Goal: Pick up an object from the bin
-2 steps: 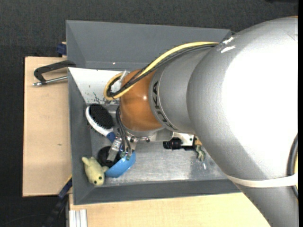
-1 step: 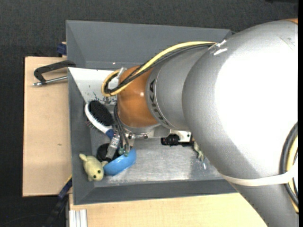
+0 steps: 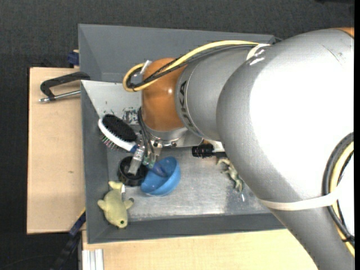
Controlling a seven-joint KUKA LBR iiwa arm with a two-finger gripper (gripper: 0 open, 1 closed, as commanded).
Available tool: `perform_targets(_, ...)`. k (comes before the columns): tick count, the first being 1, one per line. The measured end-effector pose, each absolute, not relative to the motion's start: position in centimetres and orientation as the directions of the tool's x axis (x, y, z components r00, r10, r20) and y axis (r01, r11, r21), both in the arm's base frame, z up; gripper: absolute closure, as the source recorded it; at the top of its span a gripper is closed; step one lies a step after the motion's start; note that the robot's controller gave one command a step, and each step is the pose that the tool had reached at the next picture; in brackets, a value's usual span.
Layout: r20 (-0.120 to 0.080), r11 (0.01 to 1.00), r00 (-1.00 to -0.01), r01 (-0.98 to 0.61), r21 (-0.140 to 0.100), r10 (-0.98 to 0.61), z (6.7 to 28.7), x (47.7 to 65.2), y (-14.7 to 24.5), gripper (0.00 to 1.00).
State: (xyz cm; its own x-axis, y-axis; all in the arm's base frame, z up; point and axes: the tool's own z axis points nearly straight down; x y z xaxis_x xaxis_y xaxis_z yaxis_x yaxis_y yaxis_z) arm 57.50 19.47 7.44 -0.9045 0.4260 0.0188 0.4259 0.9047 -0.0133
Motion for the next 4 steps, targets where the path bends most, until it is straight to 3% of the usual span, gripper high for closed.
perform_targets(1,-0.002,0.930,-0.930,0.366,0.000,0.366,7.6,60.5,18.8,1.00)
perform_targets(2,-0.009,0.937,-0.937,0.349,0.007,0.349,18.3,59.8,16.9,1.00)
perform_targets(3,0.006,0.838,-0.838,0.546,-0.003,0.546,7.7,58.7,20.1,1.00)
perform_targets(4,-0.006,0.837,-0.837,0.548,-0.013,0.548,7.7,60.3,22.1,1.00)
